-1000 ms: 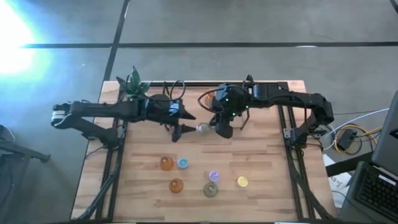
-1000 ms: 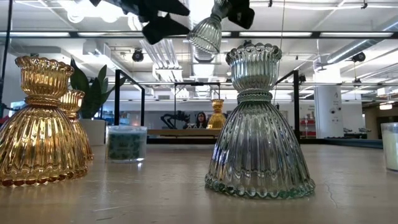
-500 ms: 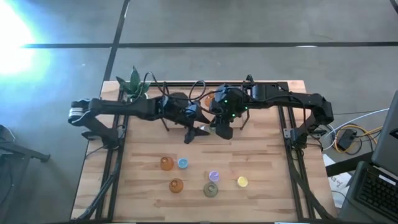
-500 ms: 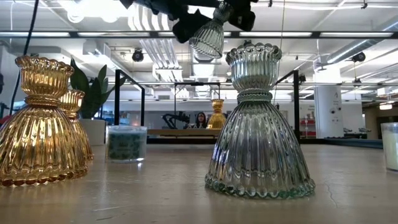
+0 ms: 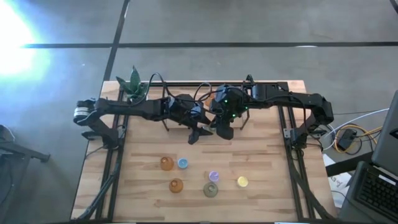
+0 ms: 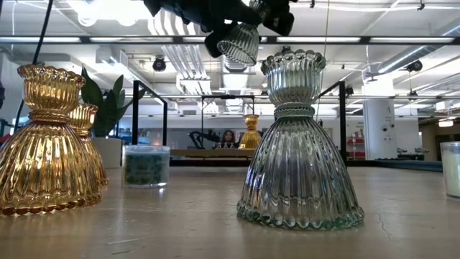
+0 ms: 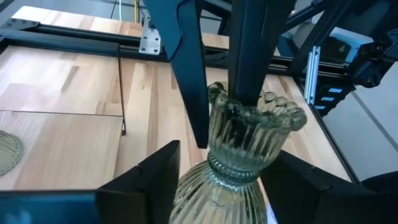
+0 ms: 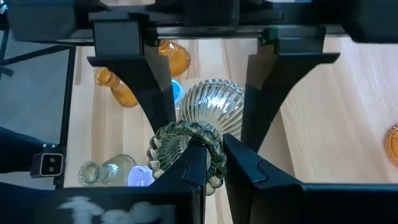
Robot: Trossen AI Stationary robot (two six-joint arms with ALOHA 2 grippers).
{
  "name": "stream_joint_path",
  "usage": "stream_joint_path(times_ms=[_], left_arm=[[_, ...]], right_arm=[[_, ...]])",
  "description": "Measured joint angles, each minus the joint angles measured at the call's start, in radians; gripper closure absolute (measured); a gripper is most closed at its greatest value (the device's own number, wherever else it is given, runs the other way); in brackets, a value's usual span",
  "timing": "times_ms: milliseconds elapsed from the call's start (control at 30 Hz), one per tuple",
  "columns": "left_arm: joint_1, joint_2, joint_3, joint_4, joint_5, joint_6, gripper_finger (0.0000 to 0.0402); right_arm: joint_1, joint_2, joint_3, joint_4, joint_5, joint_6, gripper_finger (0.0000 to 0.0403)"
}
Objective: Pick & Place candle stick holders
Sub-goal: Put the top green glass candlestick on the shelf
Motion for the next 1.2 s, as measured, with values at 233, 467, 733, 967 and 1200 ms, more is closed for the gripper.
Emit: stream_joint_path(times_ms=[233, 467, 733, 967, 1200], left_arm=[[-0.002, -0.007, 0.000, 0.010, 0.000, 0.052, 0.0266], [-0.002, -0.008, 0.000, 0.012, -0.028, 0.042, 0.0268], [0.002, -0.026, 0.001, -0.005, -0.200, -0.024, 0.0277], [0.002, -0.041, 0.000, -0.036, -0.360, -0.035, 0.0277], [0.001, -0.060, -0.070, 0.075, -0.665, -0.063, 0.0277]], right_arm=[[-0.001, 0.001, 0.000, -0.001, -0.015, 0.001, 0.0380], [-0.001, 0.001, 0.000, -0.002, -0.010, -0.005, 0.0380], [-0.001, -0.006, 0.044, -0.076, 0.177, 0.024, 0.0307], [0.001, -0.031, 0.092, -0.235, 0.290, 0.031, 0.0233], [0.001, -0.088, 0.049, -0.311, 0.311, 0.074, 0.0213]])
